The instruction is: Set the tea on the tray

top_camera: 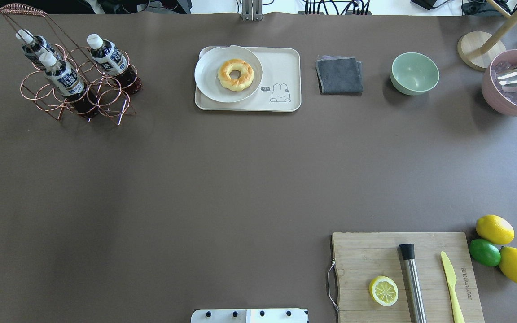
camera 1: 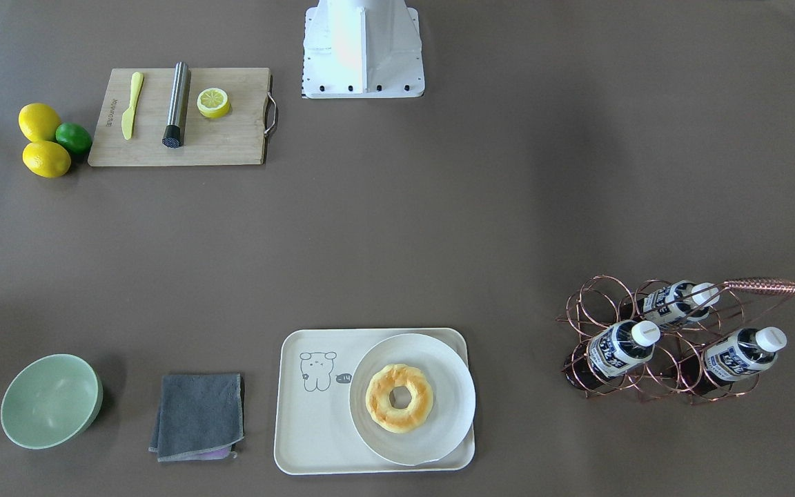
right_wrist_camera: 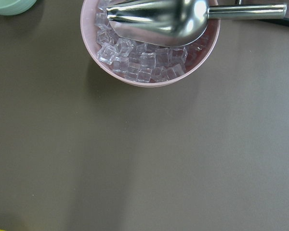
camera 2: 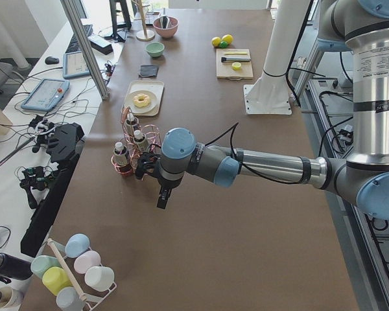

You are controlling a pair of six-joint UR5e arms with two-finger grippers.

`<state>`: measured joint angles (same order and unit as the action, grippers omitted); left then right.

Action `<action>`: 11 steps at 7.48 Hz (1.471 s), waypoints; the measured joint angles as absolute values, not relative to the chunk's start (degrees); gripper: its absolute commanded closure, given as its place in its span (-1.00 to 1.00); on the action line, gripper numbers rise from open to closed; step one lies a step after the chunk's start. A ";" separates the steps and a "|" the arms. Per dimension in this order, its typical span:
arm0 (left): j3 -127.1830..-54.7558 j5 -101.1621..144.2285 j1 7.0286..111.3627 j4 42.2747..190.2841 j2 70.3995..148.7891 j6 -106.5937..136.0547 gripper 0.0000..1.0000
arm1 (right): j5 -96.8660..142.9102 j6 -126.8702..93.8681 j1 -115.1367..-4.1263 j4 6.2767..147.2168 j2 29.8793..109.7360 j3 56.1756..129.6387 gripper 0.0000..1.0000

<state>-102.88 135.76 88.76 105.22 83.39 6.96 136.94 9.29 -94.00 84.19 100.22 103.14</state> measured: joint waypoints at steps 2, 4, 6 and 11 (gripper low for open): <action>-102.97 135.76 88.66 105.22 83.45 7.24 -0.95 | 137.02 9.30 -93.97 84.13 100.31 103.07 -1.00; -103.26 136.52 88.62 105.20 83.28 7.45 -0.95 | 137.22 9.23 -93.96 84.11 100.34 103.13 -1.00; -103.27 138.05 88.54 105.19 83.18 8.43 -0.94 | 137.10 8.93 -93.81 84.15 100.10 102.98 -1.00; -103.15 138.44 88.52 105.19 82.95 8.78 -0.92 | 137.35 8.84 -93.69 84.07 100.37 102.96 -1.00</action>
